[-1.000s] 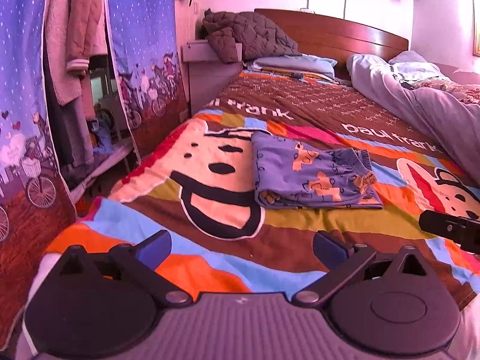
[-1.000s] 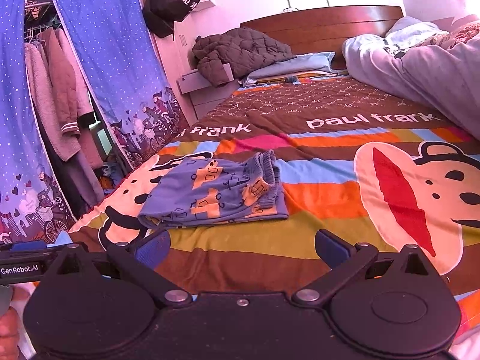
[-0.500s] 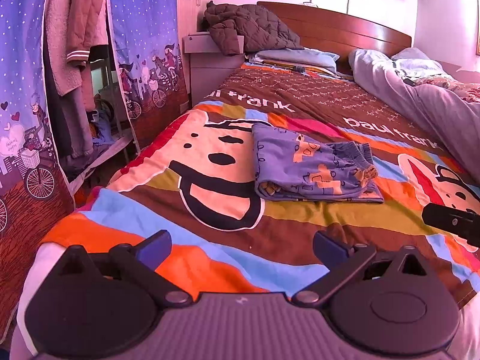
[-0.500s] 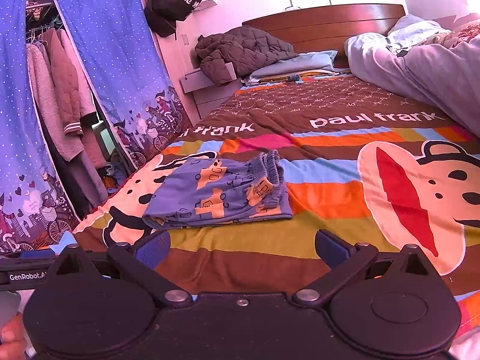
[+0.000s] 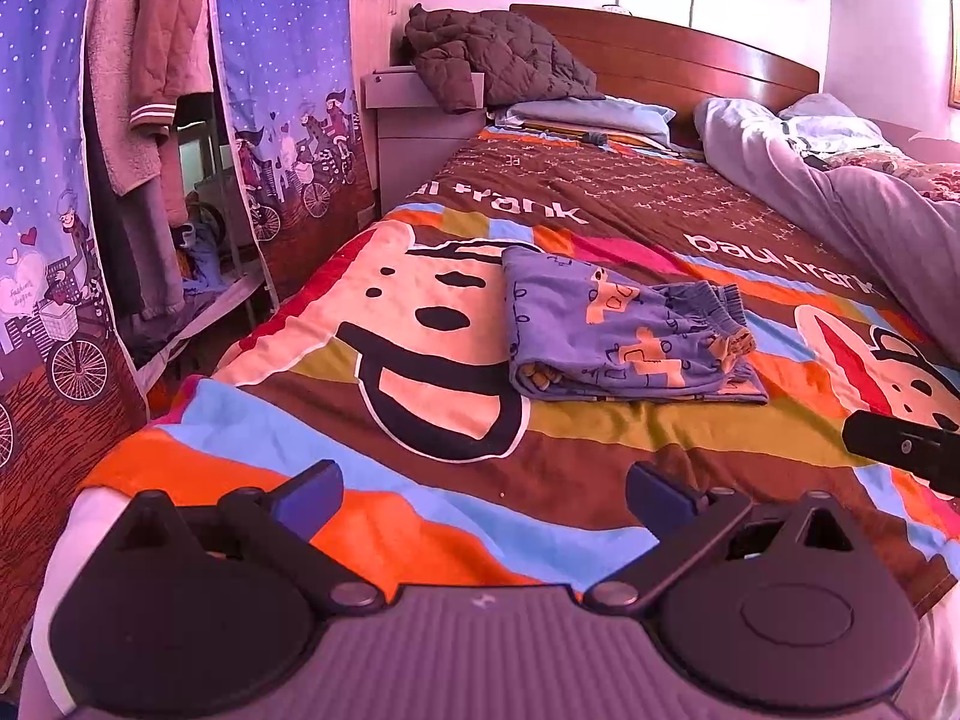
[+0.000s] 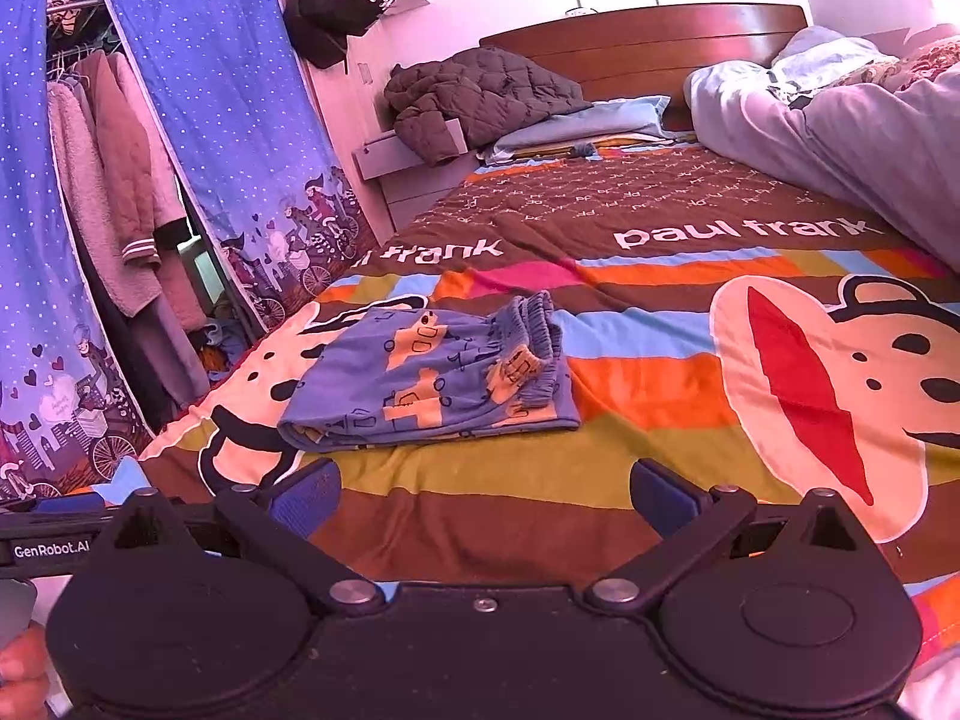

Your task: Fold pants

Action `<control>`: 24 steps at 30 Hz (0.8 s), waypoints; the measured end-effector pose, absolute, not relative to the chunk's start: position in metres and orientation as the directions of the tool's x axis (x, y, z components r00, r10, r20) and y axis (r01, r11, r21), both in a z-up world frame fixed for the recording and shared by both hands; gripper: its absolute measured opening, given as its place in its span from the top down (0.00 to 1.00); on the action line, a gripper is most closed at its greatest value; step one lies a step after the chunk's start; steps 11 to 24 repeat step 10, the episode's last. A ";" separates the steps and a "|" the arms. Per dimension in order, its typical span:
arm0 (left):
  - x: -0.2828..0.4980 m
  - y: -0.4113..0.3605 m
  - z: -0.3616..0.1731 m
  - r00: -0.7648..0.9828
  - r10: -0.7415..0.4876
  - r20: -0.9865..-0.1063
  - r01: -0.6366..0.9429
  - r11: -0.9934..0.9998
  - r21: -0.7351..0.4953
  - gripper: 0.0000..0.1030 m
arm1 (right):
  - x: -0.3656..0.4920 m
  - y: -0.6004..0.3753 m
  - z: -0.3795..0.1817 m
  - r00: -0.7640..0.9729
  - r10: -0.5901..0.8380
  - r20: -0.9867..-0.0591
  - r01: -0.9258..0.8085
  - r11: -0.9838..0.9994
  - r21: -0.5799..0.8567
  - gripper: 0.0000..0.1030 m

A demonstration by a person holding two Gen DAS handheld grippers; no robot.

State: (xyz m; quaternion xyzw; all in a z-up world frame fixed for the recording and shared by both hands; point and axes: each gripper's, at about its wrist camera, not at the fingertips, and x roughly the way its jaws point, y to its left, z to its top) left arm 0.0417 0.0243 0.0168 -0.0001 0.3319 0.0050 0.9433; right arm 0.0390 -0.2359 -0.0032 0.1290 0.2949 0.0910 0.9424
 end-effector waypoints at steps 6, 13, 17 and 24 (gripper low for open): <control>0.041 0.024 0.017 0.782 0.006 -0.623 -0.007 1.000 0.002 0.00 | 0.040 -0.235 -0.005 0.807 0.242 -0.539 -0.086 0.951 0.297 0.01; 0.040 0.024 0.017 0.785 0.000 -0.620 -0.003 1.000 -0.003 0.00 | 0.039 -0.236 -0.006 0.811 0.226 -0.539 -0.074 0.954 0.289 0.01; 0.040 0.024 0.017 0.785 0.000 -0.620 -0.003 1.000 -0.003 0.00 | 0.039 -0.236 -0.006 0.811 0.226 -0.539 -0.074 0.954 0.289 0.01; 0.040 0.024 0.017 0.785 0.000 -0.620 -0.003 1.000 -0.003 0.00 | 0.039 -0.236 -0.006 0.811 0.226 -0.539 -0.074 0.954 0.289 0.01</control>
